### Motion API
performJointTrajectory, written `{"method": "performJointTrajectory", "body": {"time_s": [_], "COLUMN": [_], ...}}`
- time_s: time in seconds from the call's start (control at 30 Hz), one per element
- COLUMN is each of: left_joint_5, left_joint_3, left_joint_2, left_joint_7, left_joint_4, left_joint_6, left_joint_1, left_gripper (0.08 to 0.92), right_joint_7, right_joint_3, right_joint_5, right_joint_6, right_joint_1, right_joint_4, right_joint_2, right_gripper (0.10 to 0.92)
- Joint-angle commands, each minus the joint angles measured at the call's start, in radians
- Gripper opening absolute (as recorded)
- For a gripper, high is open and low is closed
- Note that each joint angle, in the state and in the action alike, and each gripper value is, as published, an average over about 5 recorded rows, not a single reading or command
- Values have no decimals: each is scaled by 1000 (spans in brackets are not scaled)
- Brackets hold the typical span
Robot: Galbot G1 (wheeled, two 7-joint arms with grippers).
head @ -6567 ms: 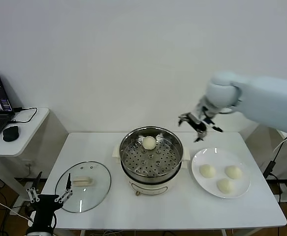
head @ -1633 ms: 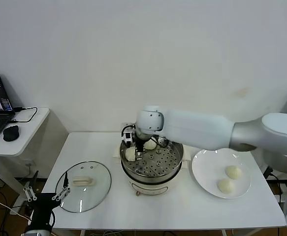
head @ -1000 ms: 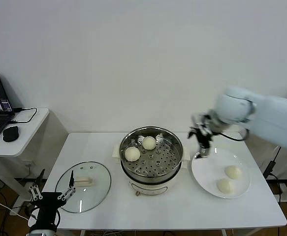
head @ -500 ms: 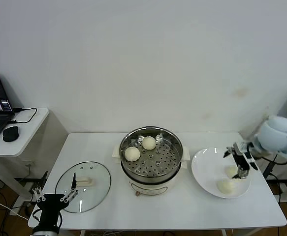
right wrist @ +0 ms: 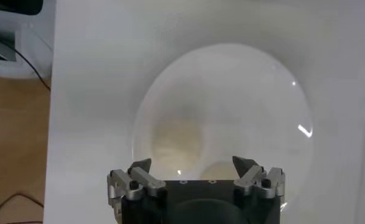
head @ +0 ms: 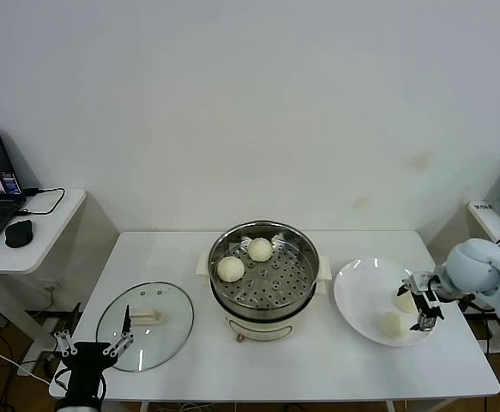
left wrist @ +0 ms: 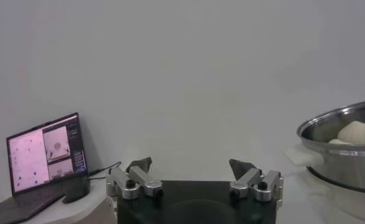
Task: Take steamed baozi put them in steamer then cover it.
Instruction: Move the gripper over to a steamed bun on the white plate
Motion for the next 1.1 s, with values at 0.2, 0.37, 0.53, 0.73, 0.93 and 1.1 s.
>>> {"method": "performJointTrajectory", "body": {"time_s": [0.2,0.37,0.53,0.73,0.93,1.1], "left_joint_5": [1,1,1,1,3,2], "left_joint_3": [0,0,0,1,1,0], "left_joint_2": [0,1,1,-1,-3,-4], "left_joint_7": [1,1,1,0,-1,-1], "left_joint_4": [2,2,2,2,2,1], "left_joint_6": [1,1,0,-1,-2,-2], "left_joint_1": [1,1,3,2,2,2], "left_gripper": [823,823,823,823,823,823], "right_joint_7": [12,11,10,8,9,5], "right_joint_3": [86,89,91,90,90,86], "right_joint_5": [-34,-35,-37,-39,-41,-41], "right_joint_6": [5,-2,-9,-12,-12,-11], "right_joint_1": [-112,-126,-130,-131,-124,-108], "right_joint_4": [-79,-80,-81,-86,-91,-90], "right_joint_2": [55,64,69,79,89,89], "right_gripper": [823,811,766,706,647,625]}}
